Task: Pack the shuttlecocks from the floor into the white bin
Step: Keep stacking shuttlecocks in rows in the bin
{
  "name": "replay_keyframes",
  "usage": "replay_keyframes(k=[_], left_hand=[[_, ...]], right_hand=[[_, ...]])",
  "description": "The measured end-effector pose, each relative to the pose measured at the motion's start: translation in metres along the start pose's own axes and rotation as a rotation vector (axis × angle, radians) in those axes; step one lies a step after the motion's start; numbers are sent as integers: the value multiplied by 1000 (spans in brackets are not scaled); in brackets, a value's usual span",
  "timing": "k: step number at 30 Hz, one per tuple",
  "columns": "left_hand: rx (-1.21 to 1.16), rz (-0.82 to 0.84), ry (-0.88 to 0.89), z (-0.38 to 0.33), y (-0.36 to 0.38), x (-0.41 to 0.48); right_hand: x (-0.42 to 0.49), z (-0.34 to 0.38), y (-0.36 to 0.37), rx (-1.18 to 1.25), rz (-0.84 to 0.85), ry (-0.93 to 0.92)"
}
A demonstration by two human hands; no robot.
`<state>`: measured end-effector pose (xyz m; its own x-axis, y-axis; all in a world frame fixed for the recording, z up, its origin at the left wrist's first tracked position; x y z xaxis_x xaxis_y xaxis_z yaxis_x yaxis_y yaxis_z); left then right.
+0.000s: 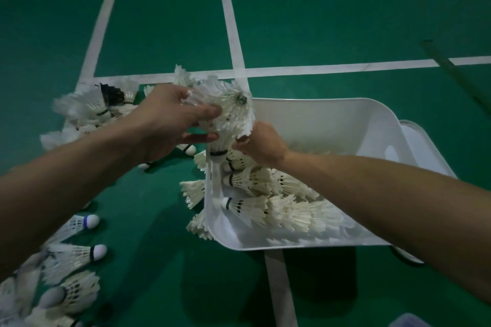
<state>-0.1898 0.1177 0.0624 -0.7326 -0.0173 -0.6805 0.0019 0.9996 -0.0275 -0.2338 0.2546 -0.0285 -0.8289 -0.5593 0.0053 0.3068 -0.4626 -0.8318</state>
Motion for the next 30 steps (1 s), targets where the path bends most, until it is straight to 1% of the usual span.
replay_keyframes(k=[5,9,11,12,13,14,15,17,19,22,25,27,29,30], left_hand=[[-25,25,-36,4,3,1],[-24,27,-17,3,6,0],[5,20,3,2,10,-1],[31,14,14,1,12,0],[63,10,21,1,14,0],[101,14,29,1,18,0],[141,21,39,1,22,1],[215,27,50,1,31,2],[250,17,52,0,36,4],[268,8,42,2,41,6],[258,4,30,4,42,5],[226,3,20,3,41,5],[210,6,5,2,42,6],[212,5,0,2,43,7]], right_hand=[[-9,-13,-13,147,-17,101],[-20,-28,-33,179,-70,180],[-31,-26,-57,298,-174,234],[-36,-21,-73,371,-253,240],[-41,-14,-91,422,-342,210],[-46,-3,-110,433,-416,139],[-50,12,-126,395,-454,31],[-59,45,-139,241,-403,-203],[-65,62,-132,98,-311,-343],[-64,64,-115,20,-233,-421],[-62,58,-113,15,-222,-434],[-63,58,-110,-106,-178,-462],[-66,56,-99,-261,-59,-486],[-68,56,-95,-323,-30,-502]])
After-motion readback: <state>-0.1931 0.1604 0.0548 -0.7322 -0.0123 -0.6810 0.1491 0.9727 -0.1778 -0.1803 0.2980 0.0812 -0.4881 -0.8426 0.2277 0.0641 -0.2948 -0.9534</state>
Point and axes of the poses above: each hand's wrist, its own x-axis towards the middle knuckle, its own y-axis out of the palm, z = x × y, the point moved 8 cm from there along x, towards the middle knuckle, and after that the axes turned 14 degrees about -y, right-handed, at the moved point
